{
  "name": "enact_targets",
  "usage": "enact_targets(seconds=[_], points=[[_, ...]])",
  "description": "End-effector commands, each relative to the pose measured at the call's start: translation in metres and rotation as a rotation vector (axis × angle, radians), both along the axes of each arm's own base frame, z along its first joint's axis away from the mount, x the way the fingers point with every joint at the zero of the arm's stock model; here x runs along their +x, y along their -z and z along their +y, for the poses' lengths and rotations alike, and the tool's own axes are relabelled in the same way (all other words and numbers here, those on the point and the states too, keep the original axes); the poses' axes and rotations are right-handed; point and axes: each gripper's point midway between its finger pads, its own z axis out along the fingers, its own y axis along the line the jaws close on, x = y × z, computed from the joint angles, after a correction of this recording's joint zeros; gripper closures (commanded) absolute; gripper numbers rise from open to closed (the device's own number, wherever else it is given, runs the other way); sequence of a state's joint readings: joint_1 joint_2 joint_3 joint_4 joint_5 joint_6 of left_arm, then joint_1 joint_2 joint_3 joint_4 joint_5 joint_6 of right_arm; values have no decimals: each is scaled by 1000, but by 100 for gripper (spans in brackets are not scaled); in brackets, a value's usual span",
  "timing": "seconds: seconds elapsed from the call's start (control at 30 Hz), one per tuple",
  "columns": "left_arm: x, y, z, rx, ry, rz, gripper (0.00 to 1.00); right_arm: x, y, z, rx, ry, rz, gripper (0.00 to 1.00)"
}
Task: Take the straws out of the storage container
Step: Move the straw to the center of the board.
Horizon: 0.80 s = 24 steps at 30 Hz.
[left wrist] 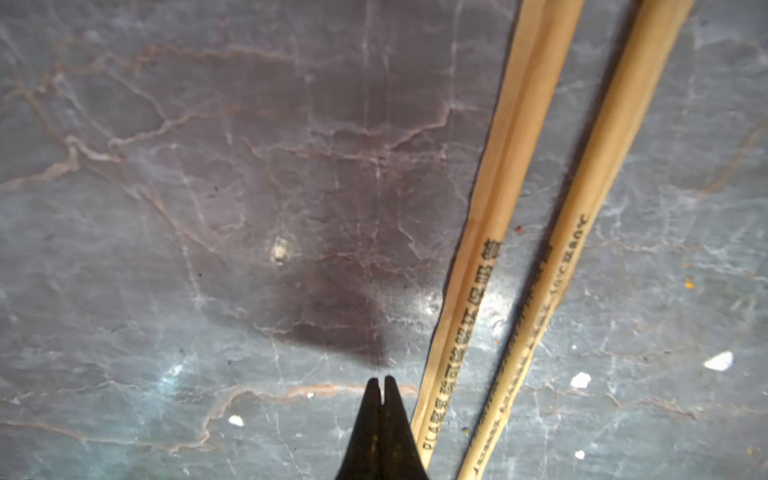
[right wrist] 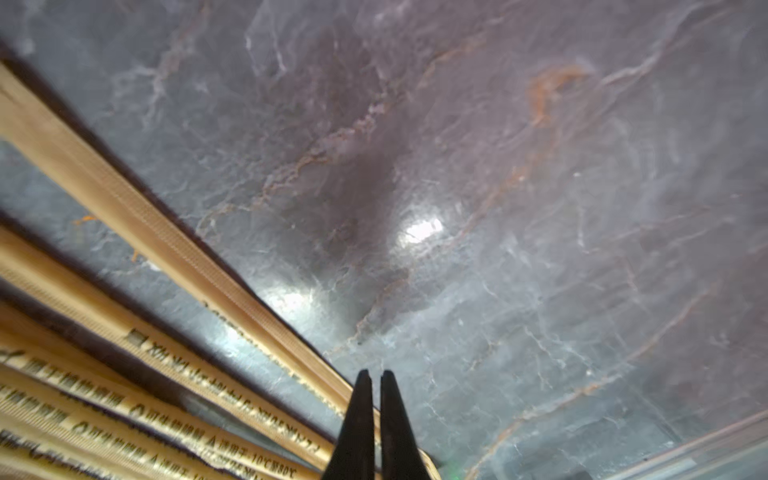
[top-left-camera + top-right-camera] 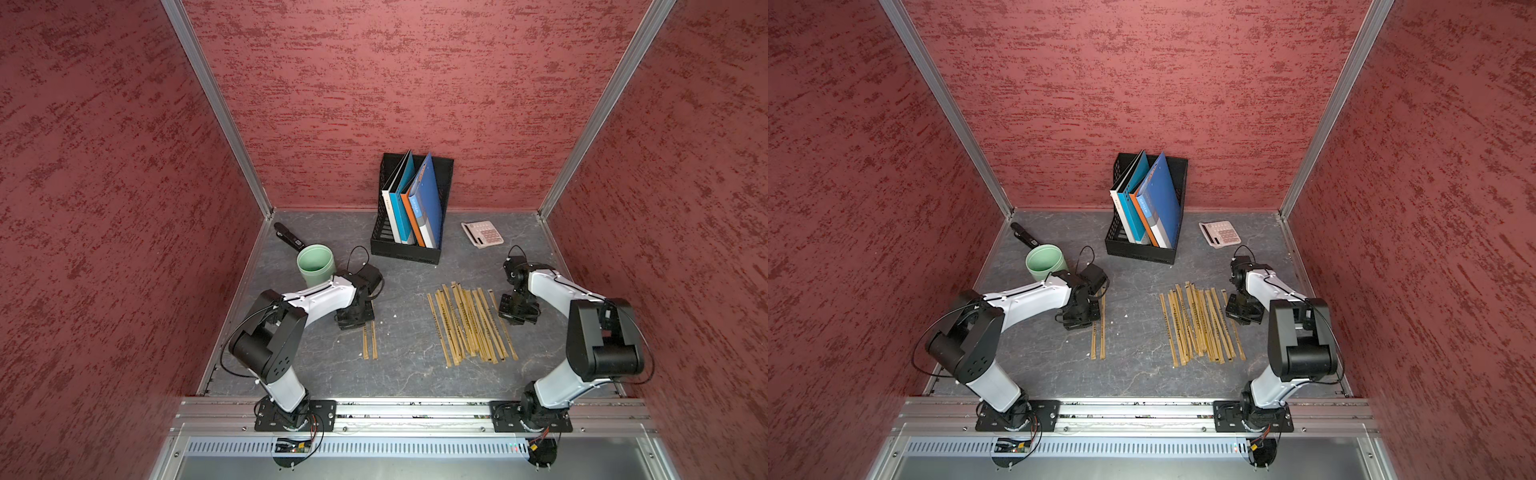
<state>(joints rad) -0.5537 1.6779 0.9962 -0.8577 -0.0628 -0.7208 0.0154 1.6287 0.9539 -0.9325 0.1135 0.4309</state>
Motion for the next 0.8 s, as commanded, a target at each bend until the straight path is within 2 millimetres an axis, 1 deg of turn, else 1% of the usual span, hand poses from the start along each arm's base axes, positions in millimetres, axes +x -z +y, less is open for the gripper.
enact_targets(seconds=[0.0,0.17,0.37,0.5,0.6,0.77], points=[[12,1,-1,10,19,-27,100,-1,9,3,26,25,2,100],[13,10,-4,8,29,-14,100,-3,15,9,60,37,5,100],[13,16,-8,-11,39,-6,100,-4,16,17,103,48,-2,100],[15,16,-15,-23,54,-8,100,-3,15,24,131,53,-15,100],[15,15,-22,-34,68,-12,100,-2,13,34,153,44,-23,100],[17,12,-33,-34,102,-14,100,-4,16,47,164,28,-17,100]])
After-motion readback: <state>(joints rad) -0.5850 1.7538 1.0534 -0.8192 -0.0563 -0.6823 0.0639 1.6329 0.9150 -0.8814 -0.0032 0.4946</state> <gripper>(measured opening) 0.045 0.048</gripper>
